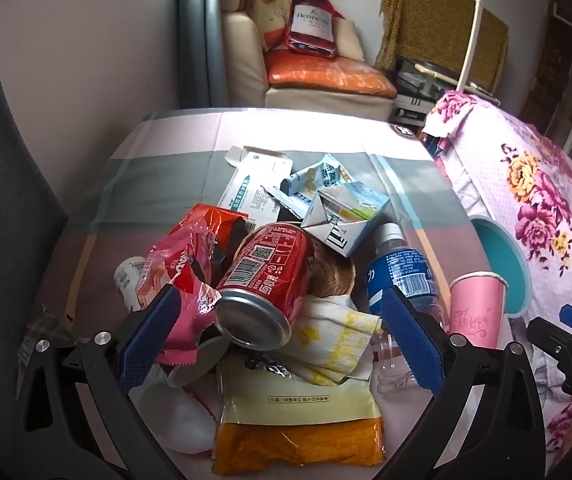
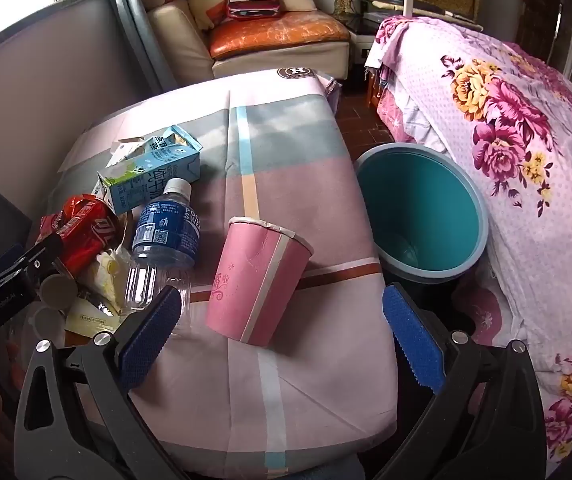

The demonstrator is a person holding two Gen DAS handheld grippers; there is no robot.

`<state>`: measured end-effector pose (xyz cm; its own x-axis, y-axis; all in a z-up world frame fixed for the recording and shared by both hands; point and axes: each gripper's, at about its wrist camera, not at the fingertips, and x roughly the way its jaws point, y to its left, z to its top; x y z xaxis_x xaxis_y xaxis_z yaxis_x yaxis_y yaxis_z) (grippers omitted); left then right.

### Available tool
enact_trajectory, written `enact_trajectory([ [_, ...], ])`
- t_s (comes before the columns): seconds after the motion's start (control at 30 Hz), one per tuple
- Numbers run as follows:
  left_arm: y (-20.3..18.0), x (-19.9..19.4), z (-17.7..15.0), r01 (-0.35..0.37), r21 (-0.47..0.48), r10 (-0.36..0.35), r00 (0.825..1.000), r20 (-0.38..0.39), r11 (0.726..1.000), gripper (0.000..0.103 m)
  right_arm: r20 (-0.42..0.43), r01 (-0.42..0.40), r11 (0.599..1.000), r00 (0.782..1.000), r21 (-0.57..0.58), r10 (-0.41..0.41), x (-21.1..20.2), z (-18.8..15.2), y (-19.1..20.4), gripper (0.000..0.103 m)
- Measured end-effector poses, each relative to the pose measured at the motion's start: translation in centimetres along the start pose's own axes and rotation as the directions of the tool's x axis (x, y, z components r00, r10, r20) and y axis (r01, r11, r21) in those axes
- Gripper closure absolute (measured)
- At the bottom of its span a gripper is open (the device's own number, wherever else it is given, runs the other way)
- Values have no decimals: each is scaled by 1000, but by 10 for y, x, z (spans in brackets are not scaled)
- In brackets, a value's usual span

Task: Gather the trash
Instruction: 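Move the right tool to the pink paper cup while the left tool approaches the trash pile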

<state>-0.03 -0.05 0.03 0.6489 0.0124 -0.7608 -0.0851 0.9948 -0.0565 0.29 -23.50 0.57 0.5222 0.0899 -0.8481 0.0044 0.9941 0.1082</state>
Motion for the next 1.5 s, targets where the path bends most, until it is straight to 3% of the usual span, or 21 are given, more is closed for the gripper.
enact_trajectory([
  [0.3,-1,0,0,-3,-1,3,1000,-11,1000,3,6,-28,1000,1000,-9,28,1,2,-2,6],
  [0.37,5,5,0,-5,-3,5,1000,-11,1000,3,-29,9,1000,1000,1,-9,6,6,-1,6],
  [0.7,18,4,-1,-1,-7,1,1000,-24,1000,3,-45,9,1000,999,4,-9,7,4,-3,6],
  [1.5,9,13,-11,-8,-15,8,999,-40,1000,3,-80,-4,1000,997,-4,4,16,8,6,6],
])
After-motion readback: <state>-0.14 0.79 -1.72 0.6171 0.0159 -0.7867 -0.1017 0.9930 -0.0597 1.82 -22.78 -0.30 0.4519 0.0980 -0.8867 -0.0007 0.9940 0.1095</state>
